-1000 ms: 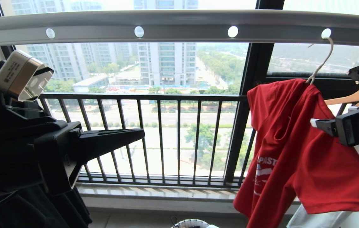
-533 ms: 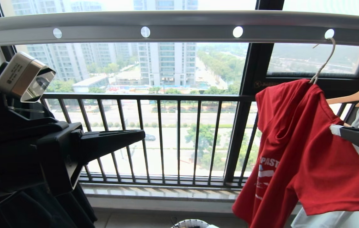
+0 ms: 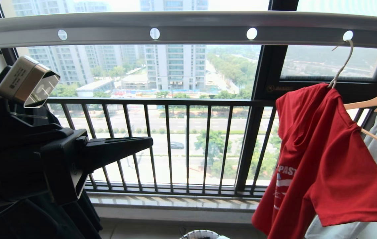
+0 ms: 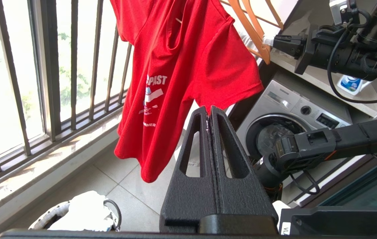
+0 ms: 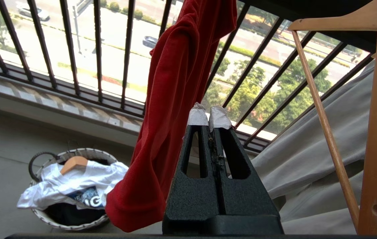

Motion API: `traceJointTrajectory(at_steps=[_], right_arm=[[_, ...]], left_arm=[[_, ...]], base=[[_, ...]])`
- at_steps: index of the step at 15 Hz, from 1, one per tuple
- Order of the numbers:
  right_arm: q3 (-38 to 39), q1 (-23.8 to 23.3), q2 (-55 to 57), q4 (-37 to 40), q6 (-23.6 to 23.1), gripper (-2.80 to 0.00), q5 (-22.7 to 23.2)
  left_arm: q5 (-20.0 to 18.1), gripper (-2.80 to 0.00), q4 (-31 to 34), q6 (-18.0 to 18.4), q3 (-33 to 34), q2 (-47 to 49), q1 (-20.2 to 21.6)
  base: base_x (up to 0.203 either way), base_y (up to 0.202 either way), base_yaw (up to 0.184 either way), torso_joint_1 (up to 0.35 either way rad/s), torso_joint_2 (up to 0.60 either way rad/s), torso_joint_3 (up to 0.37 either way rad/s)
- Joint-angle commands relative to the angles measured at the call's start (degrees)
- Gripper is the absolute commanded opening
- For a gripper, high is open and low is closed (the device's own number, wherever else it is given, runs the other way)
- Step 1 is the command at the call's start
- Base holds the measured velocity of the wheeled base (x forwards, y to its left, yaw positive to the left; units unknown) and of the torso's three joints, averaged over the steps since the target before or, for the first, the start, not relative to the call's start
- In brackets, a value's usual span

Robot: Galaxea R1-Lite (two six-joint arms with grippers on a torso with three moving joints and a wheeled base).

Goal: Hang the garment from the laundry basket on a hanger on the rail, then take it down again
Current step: Take the clothes off the clothes rack

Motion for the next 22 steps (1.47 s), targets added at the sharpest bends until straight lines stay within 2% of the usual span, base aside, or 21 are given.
traceJointTrajectory(at_steps=[1, 4, 6, 9, 16, 19, 22], right_arm=[[3.6, 0.0, -3.5, 0.0, 0.3, -2.80, -0.1], [8.3, 0.2, -9.5, 0.0, 0.5, -2.80, 1.3], [11.5, 0.3, -13.7, 0.1, 0.5, -2.80, 6.2], [14.2, 0.3, -15.9, 0.8, 0.5, -2.80, 10.0], [15.2, 0.3, -18.0, 2.7, 1.9, -2.80, 11.9], [15.7, 0.3, -19.0, 2.7, 1.9, -2.80, 12.4], [15.9, 0.2, -19.0, 2.5, 1.8, -2.80, 12.3]], left_arm=[[-0.2, -2.80, -0.2, -0.2, 0.0, 0.1, 0.0], [-0.2, -2.80, -0.2, -0.2, 0.0, 0.3, 0.0], [-0.2, -2.80, -0.2, -0.2, 0.0, 0.2, 0.0], [-0.2, -2.80, -0.2, -0.2, 0.0, 0.2, 0.0], [-0.3, -2.80, -0.1, 0.1, 0.6, 0.3, -0.1], [-0.2, -2.80, 0.2, 5.8, 4.5, -0.4, -0.6], [-1.0, -2.80, 1.6, 6.8, 7.1, -5.2, -2.2]], base=[[0.000, 0.000, 0.000, 0.000, 0.00, 0.000], [0.000, 0.000, 0.000, 0.000, 0.00, 0.000], [0.000, 0.000, 0.000, 0.000, 0.00, 0.000], [0.000, 0.000, 0.000, 0.000, 0.00, 0.000], [0.000, 0.000, 0.000, 0.000, 0.00, 0.000], [0.000, 0.000, 0.000, 0.000, 0.00, 0.000], [0.000, 0.000, 0.000, 0.000, 0.00, 0.000]])
